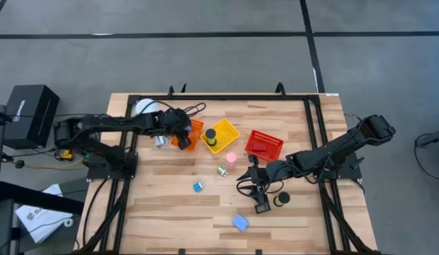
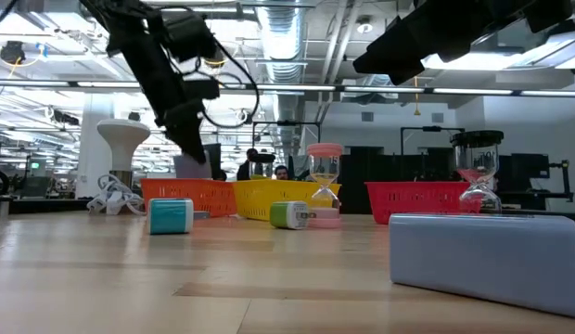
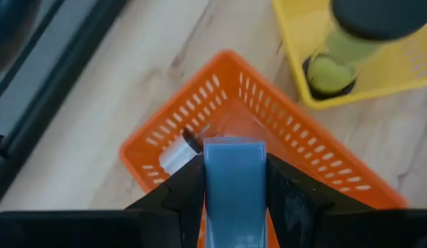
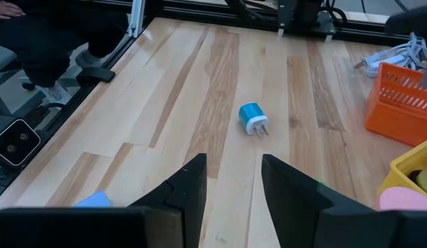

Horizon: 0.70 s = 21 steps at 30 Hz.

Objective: Pick & Place Office items
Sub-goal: Put the left blue charger adapter in the orange bin, then put the pink hourglass into the yellow bin

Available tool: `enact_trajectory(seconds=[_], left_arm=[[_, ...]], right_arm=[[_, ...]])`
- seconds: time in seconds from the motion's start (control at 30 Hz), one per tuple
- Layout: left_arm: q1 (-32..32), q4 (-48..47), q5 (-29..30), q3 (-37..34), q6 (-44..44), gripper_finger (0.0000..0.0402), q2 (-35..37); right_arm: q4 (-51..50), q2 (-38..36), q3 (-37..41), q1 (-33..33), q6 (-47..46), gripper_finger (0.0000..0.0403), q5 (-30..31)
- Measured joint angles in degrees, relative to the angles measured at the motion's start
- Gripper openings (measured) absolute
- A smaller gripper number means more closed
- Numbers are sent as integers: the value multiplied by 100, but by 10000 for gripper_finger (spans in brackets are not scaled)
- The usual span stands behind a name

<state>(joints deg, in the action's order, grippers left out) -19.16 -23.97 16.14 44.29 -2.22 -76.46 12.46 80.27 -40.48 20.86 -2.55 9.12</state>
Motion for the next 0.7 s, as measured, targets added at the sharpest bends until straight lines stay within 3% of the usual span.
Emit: enact_trajectory(seconds=[0.27, 0.7], left_arm=[[0, 4, 2, -4, 43, 144, -471], [2, 114, 9, -2, 28, 150, -416]], right_arm=[[-7, 0, 1, 0, 15, 130, 1], [-40, 0, 0, -3, 15, 130, 1]])
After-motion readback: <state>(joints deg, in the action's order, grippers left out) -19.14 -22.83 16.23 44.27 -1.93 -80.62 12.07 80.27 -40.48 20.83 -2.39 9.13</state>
